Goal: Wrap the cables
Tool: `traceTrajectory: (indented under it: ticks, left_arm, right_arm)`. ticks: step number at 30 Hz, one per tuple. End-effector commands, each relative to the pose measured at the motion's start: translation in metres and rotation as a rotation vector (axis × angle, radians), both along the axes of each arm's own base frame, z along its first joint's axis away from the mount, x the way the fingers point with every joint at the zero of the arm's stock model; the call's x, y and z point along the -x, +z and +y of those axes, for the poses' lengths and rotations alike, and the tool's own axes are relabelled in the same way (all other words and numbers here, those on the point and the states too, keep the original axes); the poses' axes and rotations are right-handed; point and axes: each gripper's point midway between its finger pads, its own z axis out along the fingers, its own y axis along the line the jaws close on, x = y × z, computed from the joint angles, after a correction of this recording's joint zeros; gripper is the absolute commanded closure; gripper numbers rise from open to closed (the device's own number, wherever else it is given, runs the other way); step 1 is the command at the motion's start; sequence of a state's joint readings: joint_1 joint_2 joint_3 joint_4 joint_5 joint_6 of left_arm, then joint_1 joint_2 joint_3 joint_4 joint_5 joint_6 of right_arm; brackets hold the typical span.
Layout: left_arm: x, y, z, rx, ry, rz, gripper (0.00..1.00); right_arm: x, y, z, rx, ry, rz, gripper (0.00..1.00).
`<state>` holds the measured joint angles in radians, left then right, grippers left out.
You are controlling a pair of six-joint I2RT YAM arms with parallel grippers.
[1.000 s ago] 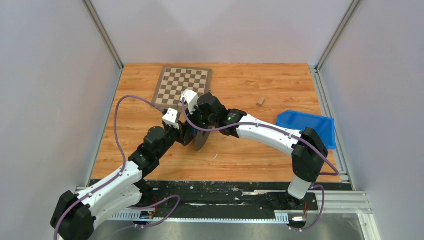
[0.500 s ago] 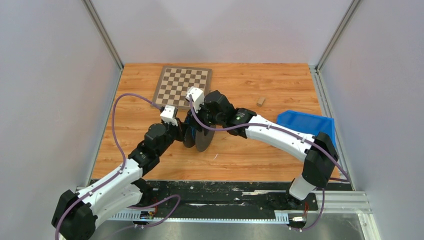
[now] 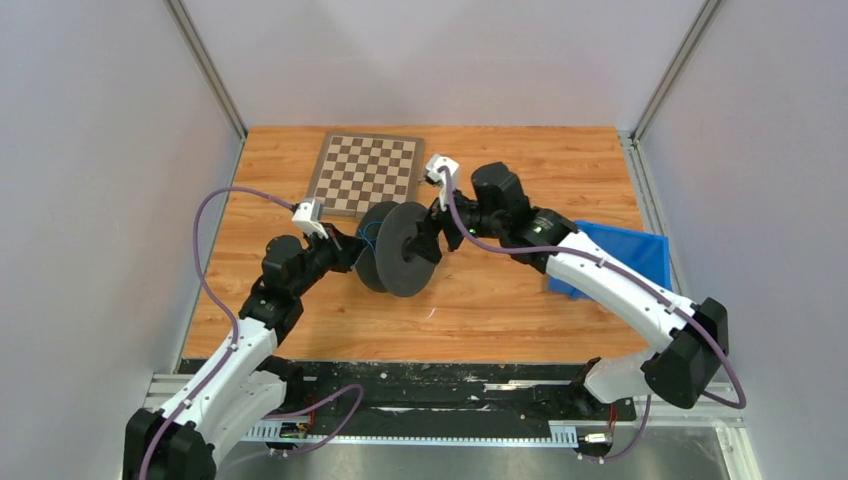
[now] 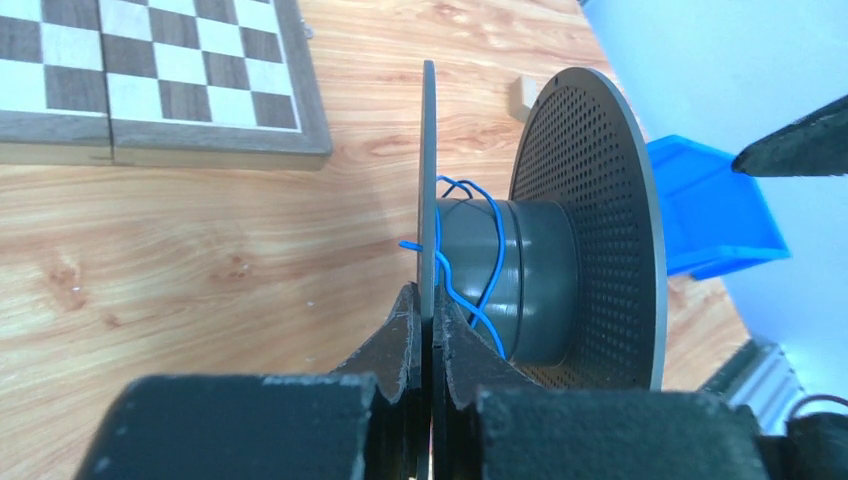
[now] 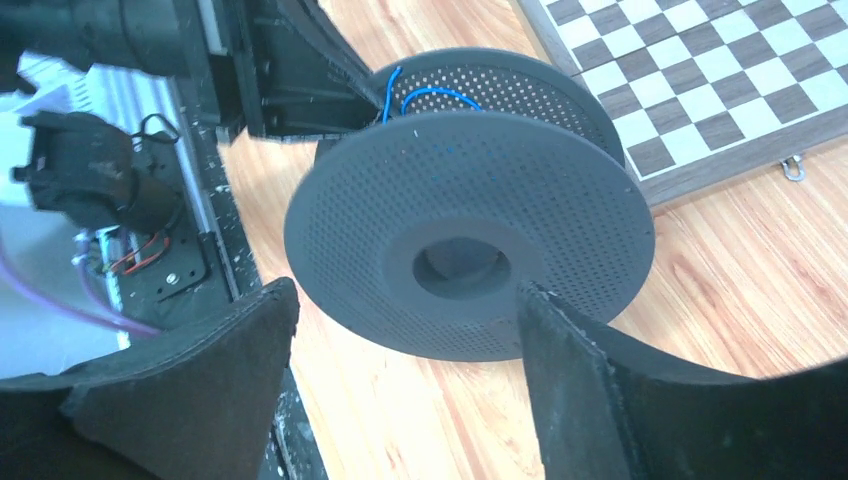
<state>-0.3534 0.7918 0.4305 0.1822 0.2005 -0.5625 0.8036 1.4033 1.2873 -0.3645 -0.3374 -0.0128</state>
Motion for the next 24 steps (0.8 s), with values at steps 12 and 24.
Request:
traceTrajectory:
  ticks: [12,24]
  left_arm:
    - [0.060,0.069,-0.036,0.094,-0.478,-0.018,1.00]
    - [0.054,0.061,-0.037,0.103,-0.521,0.003,1.00]
  right_arm:
    - [0.014,0.016,-0.039,-0.159,0.319,0.058,0.05]
    - [0.057,0.003,-0.039,-0.240,0.539,0.216,0.29]
